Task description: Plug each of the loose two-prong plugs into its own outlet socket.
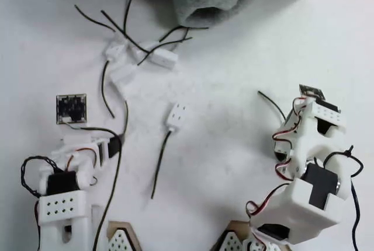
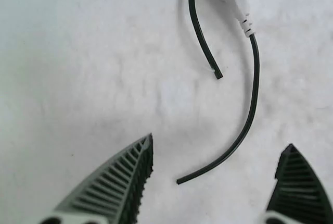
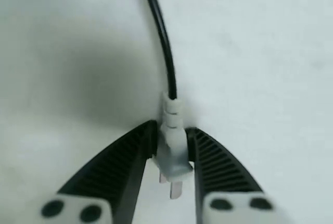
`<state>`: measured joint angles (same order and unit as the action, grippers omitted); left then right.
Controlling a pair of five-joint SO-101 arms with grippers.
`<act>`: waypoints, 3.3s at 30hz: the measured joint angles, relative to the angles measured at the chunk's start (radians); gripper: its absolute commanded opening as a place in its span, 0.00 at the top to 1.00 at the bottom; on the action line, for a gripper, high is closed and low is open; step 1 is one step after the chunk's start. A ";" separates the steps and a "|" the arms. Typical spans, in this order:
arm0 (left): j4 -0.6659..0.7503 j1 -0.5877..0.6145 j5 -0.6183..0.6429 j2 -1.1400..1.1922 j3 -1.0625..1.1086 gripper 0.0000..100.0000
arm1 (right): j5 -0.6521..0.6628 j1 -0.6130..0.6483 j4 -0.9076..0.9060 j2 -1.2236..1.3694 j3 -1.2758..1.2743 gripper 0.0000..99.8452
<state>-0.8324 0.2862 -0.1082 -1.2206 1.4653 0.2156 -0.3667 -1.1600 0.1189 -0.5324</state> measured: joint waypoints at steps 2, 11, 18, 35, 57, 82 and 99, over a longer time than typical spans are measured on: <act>0.000 0.000 0.000 0.000 0.000 0.63 | 0.014 0.000 0.006 0.000 0.000 0.99; 0.000 0.000 0.000 0.000 0.000 0.63 | 0.074 0.043 0.018 0.000 0.005 0.98; 0.000 0.000 0.000 0.000 0.000 0.63 | 0.074 0.261 -0.100 -0.043 0.164 0.98; 0.000 0.000 0.000 0.000 0.000 0.63 | 0.075 0.802 -0.212 -0.313 0.684 0.98; 0.063 -0.117 0.000 0.000 0.000 0.63 | -0.107 0.945 0.267 -1.125 0.153 0.98; 0.402 -0.611 0.218 0.000 -0.150 0.63 | -0.107 0.971 1.146 -1.550 -0.629 0.98; 0.402 -0.686 0.270 0.000 -0.356 0.63 | -0.107 0.962 1.189 -1.892 -0.905 0.98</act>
<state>-0.4304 -0.3997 0.1619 -1.2206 1.1093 0.1082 0.5953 0.0292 -1.7729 -1.4377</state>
